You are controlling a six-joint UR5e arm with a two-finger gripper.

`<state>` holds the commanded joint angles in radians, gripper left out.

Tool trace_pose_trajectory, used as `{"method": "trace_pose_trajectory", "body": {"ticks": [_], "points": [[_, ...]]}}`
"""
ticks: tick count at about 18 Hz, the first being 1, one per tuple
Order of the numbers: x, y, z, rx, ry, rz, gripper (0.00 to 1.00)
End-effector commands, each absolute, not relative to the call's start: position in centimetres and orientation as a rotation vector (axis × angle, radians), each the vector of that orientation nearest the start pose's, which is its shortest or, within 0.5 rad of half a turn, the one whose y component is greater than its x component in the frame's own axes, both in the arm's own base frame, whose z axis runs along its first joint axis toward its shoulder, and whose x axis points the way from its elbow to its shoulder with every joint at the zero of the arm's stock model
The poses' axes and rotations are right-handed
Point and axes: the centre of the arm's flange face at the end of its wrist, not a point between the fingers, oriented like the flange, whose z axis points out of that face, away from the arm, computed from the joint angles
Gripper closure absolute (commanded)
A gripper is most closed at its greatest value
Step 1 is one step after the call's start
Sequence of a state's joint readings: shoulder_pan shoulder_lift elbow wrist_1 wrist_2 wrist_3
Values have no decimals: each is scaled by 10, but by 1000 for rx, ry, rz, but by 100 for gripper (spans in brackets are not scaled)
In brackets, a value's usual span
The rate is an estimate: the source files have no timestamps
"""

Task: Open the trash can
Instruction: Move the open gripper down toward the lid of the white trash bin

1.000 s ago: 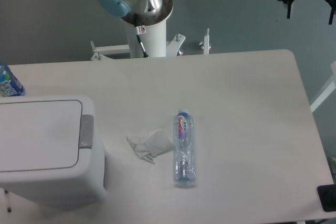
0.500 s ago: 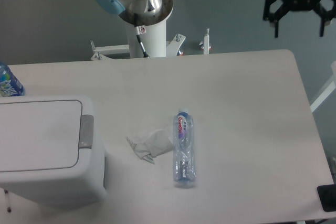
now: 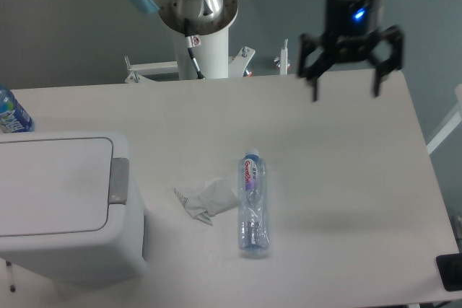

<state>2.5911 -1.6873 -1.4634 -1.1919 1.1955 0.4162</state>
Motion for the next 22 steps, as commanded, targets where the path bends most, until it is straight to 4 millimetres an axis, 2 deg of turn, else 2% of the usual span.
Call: {"method": "trace_pose_trajectory", "body": {"ticks": [3, 5, 7, 9, 13, 15, 18, 22], "points": [[-386, 457, 530, -2437, -705, -234, 0], [-380, 466, 525, -2435, -690, -270, 0], [-366, 486, 516, -2451, -671, -305, 0], [-359, 502, 508, -2443, -668, -313, 0], [-329, 542, 490, -2462, -589, -337, 0], [-326, 549, 486, -2456, -576, -334, 0], [-307, 569, 480, -2445, -531, -330, 0], [-293, 580, 474, -2459, -503, -345, 0]]}}
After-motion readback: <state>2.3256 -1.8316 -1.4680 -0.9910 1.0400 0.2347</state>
